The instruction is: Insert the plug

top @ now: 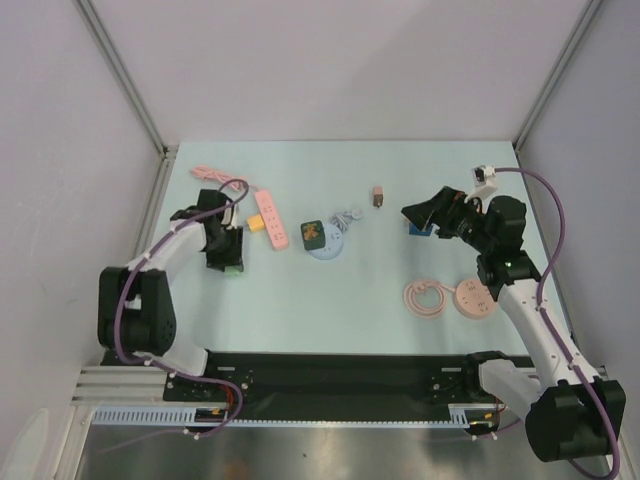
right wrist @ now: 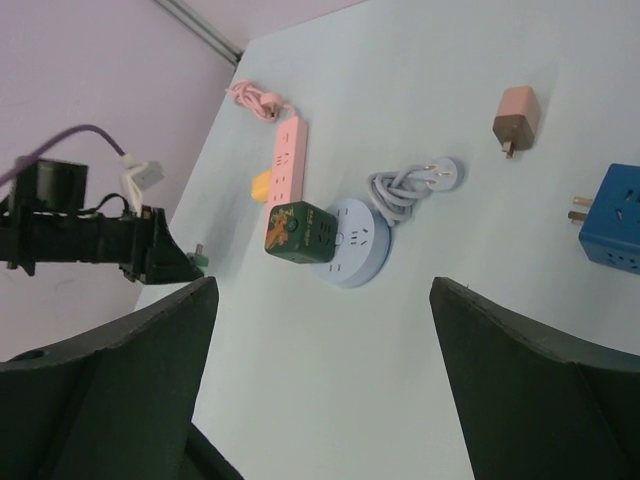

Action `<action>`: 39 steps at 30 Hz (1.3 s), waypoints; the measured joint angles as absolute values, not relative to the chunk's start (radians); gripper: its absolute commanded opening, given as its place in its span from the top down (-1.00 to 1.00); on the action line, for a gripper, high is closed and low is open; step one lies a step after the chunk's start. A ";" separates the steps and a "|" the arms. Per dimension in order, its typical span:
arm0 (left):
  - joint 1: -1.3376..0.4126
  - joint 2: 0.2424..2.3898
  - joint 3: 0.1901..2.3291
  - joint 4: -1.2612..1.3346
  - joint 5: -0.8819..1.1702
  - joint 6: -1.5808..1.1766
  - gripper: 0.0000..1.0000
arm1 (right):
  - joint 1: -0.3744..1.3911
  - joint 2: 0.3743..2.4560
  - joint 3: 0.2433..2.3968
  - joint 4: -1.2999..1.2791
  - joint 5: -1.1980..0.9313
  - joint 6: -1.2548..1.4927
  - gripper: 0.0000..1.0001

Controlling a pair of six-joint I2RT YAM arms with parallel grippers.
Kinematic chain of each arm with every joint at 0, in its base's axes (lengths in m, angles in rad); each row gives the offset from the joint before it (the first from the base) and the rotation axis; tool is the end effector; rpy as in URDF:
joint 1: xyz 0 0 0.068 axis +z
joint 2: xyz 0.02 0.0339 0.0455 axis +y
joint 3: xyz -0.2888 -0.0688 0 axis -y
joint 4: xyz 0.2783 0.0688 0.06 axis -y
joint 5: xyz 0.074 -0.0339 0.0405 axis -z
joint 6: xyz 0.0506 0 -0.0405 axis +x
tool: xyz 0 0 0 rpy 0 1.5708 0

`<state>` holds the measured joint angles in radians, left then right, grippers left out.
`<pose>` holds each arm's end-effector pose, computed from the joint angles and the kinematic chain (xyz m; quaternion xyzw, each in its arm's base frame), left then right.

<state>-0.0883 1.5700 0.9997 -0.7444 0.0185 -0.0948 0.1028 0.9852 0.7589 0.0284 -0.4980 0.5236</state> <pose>0.3167 -0.0290 0.1820 -0.0020 0.9918 -0.0208 0.1263 0.2573 0.0508 0.3269 0.0038 0.7657 0.3706 0.5256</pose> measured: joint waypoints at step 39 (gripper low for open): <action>-0.528 0.870 0.706 0.157 0.207 -1.384 0.99 | 1.077 1.295 0.870 0.590 0.294 -0.065 -0.18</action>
<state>-0.5278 0.8696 0.7059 0.1566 0.2066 -1.3842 1.0775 1.2949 0.8696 0.5900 0.2939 -0.0654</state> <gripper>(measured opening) 0.462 0.675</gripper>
